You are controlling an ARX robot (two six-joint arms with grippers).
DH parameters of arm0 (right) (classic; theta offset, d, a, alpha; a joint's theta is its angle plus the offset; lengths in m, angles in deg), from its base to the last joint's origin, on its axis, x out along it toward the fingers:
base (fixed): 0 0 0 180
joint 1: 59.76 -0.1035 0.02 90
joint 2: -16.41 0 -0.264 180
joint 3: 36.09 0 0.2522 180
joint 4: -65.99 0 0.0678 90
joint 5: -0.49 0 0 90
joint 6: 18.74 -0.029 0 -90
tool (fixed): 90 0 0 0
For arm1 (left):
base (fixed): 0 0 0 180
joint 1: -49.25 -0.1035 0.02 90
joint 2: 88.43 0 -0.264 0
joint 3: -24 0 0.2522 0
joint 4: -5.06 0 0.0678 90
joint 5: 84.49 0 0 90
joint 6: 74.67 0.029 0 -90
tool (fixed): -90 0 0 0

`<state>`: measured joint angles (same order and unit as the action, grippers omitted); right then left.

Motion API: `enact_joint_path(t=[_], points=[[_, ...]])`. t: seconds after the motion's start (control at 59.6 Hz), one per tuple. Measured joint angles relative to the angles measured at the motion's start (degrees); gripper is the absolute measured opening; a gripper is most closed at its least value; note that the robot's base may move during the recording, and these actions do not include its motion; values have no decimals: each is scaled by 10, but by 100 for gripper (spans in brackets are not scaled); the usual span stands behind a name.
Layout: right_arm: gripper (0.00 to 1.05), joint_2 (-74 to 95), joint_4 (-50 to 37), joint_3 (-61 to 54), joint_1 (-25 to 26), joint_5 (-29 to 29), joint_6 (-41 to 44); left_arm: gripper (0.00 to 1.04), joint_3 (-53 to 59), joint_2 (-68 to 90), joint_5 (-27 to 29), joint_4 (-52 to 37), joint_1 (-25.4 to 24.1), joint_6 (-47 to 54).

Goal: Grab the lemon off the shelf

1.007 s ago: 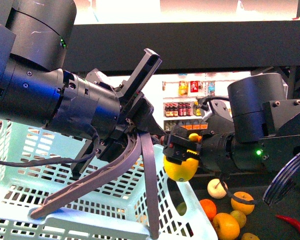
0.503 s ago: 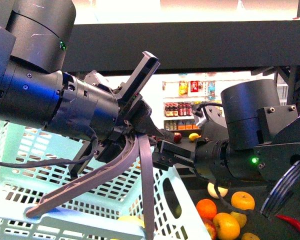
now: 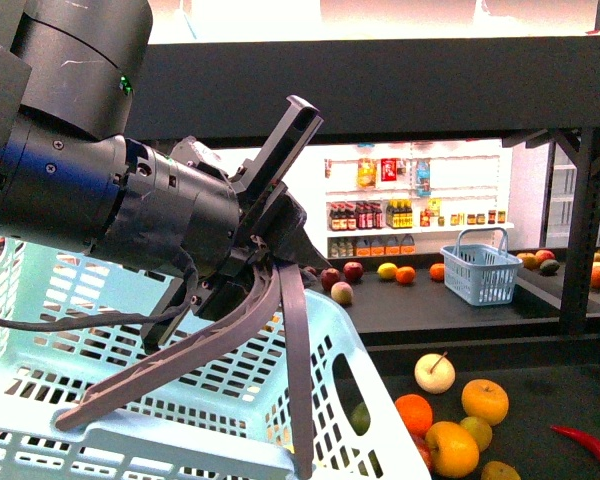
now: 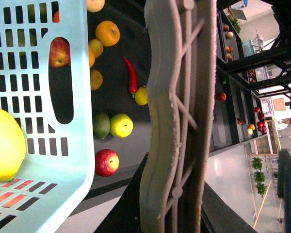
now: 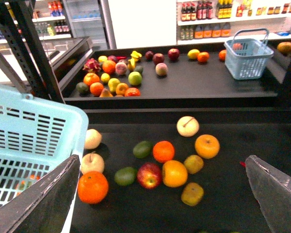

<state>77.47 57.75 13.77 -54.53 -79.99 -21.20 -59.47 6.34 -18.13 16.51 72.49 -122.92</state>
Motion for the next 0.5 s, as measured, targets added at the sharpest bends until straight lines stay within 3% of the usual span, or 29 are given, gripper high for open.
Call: enact_joint_path(t=[0.134,0.268,0.336,0.503], points=[[102,-180,96,-65,76,28,6,13,0,0,1,0,0,0],[80,-358,217,-136,151,110,14,13,0,0,1,0,0,0],[69,-431,245,-175,147,100,18,13,0,0,1,0,0,-1],[37,-520,238,-261,61,14,21,13,0,0,1,0,0,-1]])
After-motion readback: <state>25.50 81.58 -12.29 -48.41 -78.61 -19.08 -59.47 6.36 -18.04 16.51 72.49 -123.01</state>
